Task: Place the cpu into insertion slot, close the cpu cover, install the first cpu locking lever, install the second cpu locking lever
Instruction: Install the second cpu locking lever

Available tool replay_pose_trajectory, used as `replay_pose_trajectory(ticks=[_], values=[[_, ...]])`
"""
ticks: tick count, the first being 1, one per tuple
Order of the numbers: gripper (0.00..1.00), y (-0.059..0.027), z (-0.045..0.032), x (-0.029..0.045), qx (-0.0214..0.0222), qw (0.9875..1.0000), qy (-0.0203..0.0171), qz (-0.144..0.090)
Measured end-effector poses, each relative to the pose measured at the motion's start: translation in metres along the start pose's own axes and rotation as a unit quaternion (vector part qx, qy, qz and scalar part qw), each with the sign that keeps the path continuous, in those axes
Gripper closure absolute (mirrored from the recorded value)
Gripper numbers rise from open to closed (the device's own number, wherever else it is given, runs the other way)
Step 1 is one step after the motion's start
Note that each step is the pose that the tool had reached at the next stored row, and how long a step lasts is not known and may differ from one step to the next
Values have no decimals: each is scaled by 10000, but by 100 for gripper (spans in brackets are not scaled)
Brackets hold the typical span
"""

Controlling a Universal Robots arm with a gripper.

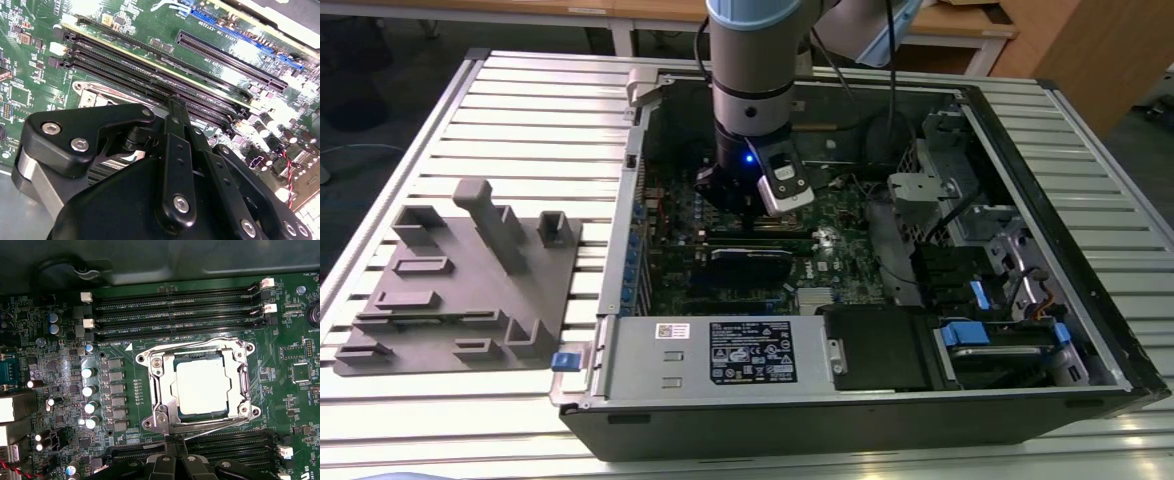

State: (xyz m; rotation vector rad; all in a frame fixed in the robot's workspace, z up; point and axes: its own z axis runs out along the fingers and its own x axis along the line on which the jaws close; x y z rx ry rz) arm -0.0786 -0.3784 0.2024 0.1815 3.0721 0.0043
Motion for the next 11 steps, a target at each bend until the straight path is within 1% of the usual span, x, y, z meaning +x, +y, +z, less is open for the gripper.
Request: replay_pose_trajectory(ticks=[8, 11], values=[[89, -1, 2, 1, -1, 10000, 0, 1], [89, 0, 22, 2, -1, 10000, 0, 0]])
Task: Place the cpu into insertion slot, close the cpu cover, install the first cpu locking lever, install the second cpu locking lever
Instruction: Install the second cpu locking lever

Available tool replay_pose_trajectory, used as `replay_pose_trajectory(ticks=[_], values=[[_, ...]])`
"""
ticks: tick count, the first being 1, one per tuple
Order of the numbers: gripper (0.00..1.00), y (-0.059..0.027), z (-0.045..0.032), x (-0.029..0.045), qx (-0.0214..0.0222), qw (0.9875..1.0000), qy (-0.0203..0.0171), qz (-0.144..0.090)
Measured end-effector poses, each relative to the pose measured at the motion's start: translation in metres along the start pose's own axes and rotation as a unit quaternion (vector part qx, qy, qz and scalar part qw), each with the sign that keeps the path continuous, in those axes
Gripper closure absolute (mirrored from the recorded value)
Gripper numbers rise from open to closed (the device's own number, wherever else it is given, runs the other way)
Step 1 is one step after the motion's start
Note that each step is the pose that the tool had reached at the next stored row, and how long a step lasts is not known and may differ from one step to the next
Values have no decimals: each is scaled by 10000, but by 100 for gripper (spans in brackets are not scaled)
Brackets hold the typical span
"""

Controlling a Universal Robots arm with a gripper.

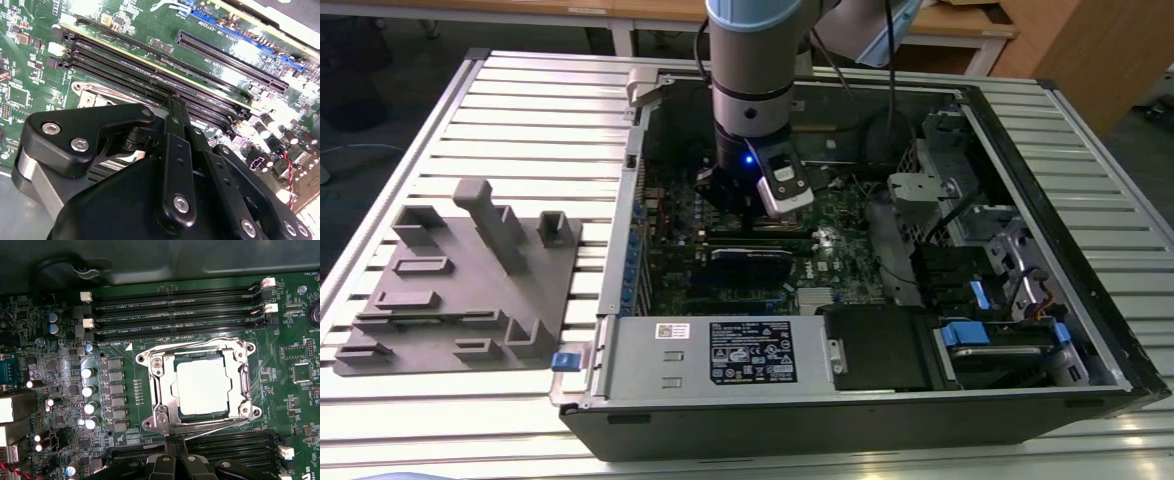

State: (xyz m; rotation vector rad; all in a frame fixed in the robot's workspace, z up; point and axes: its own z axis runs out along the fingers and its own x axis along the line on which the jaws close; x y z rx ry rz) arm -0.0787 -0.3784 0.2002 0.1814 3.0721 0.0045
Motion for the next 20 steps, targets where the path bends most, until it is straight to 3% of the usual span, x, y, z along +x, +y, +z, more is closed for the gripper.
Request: replay_pose_trajectory(ticks=[7, 20], values=[[89, 3, 50, 5, -6, 10000, 28, 1], [89, 4, 54, 4, -11, 10000, 28, 1]])
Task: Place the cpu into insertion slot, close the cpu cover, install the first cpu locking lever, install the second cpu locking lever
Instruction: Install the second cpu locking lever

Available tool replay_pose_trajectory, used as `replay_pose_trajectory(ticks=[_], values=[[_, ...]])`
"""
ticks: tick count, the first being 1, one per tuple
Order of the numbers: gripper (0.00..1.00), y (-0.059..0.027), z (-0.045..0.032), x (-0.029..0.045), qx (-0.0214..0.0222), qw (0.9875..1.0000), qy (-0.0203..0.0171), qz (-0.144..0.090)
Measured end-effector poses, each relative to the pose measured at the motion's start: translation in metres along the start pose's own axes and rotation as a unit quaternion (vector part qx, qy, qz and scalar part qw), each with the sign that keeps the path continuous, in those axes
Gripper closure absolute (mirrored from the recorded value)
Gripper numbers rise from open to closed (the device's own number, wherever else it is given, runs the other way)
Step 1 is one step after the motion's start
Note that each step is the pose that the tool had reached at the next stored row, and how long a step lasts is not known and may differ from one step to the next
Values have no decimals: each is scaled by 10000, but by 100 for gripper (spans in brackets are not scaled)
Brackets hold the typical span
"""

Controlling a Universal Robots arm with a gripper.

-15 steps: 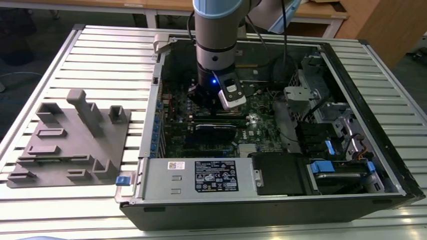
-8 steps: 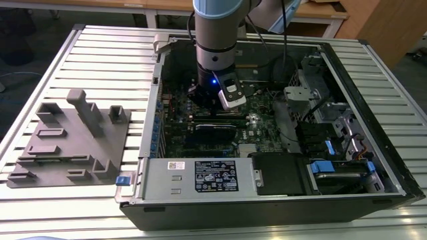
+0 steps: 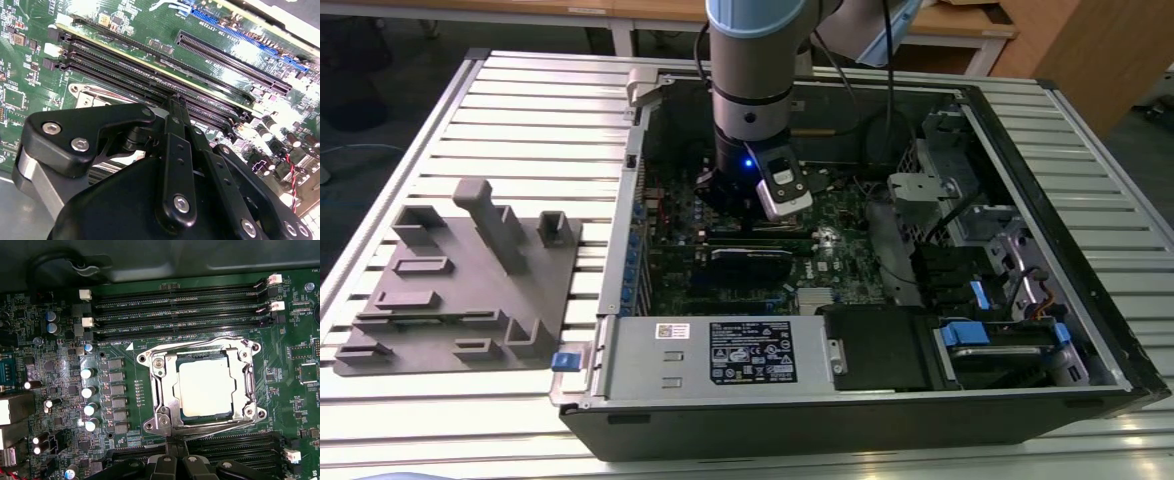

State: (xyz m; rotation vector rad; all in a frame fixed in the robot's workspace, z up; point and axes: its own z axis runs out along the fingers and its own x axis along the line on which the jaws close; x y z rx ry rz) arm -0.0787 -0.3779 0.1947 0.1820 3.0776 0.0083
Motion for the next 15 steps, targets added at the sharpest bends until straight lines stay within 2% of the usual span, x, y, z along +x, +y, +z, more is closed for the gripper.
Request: replay_pose_trajectory(ticks=[15], values=[[89, 0, -5, 0, -3, 10000, -1, 0]])
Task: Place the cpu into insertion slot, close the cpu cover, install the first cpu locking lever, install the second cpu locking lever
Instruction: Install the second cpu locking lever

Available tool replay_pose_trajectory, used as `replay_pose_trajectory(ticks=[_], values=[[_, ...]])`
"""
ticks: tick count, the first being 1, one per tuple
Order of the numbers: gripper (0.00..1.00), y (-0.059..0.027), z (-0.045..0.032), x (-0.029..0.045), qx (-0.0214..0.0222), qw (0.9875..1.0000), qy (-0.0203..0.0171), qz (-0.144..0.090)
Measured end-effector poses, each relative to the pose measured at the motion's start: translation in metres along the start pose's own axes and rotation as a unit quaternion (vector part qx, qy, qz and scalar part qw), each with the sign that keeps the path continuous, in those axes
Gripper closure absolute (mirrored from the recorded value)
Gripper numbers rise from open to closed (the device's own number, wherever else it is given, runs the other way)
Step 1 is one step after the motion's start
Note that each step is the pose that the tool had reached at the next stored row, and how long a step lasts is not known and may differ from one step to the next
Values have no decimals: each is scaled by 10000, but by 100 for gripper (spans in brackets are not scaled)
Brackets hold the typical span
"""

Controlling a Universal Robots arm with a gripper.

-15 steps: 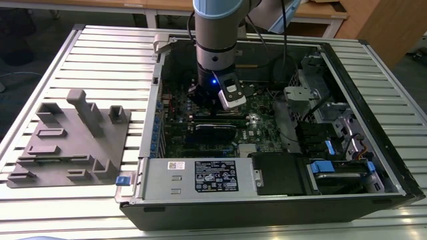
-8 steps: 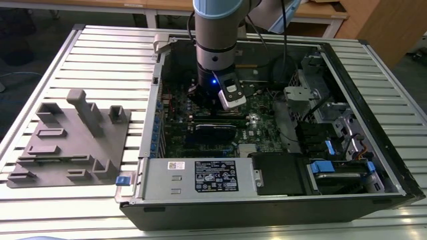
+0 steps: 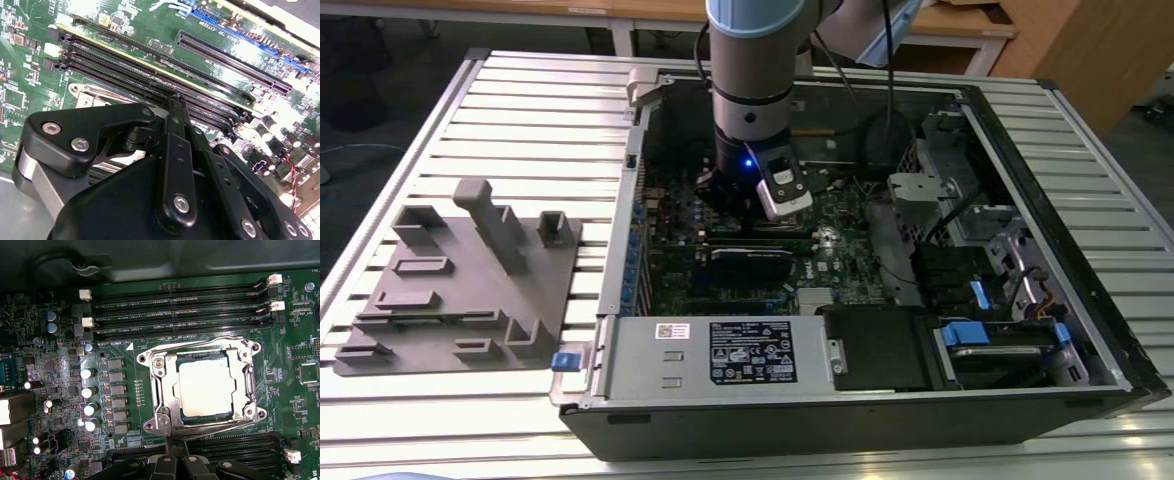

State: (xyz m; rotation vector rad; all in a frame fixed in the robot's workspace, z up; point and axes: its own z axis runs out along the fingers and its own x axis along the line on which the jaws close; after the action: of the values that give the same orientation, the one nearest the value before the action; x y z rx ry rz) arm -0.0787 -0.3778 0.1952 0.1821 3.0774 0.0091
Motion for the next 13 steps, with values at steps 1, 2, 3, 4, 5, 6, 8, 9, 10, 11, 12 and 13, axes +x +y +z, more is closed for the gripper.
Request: replay_pose_trajectory(ticks=[1, 2, 3, 4, 5, 6, 8, 9, 10, 11, 12, 13], values=[[89, 2, -10, -1, -5, 10000, -2, 0], [89, 4, -25, -3, -11, 10000, -5, 1], [89, 3, -49, -4, -5, 10000, -2, 0], [89, 1, -76, -5, 1, 10000, 0, 0], [89, 1, -98, -6, 0, 10000, 0, 0], [89, 1, -115, -7, 1, 10000, 0, 0], [89, 1, -119, -7, 0, 10000, 0, 0], [89, 1, -119, -7, 0, 10000, 0, 0], [89, 1, -120, -7, 0, 10000, 0, 0], [89, 0, -121, -7, -8, 10000, 3, 0], [89, 0, -120, -7, -32, 10000, 6, 1], [89, 1, -119, -7, -68, 10000, 9, 3]])
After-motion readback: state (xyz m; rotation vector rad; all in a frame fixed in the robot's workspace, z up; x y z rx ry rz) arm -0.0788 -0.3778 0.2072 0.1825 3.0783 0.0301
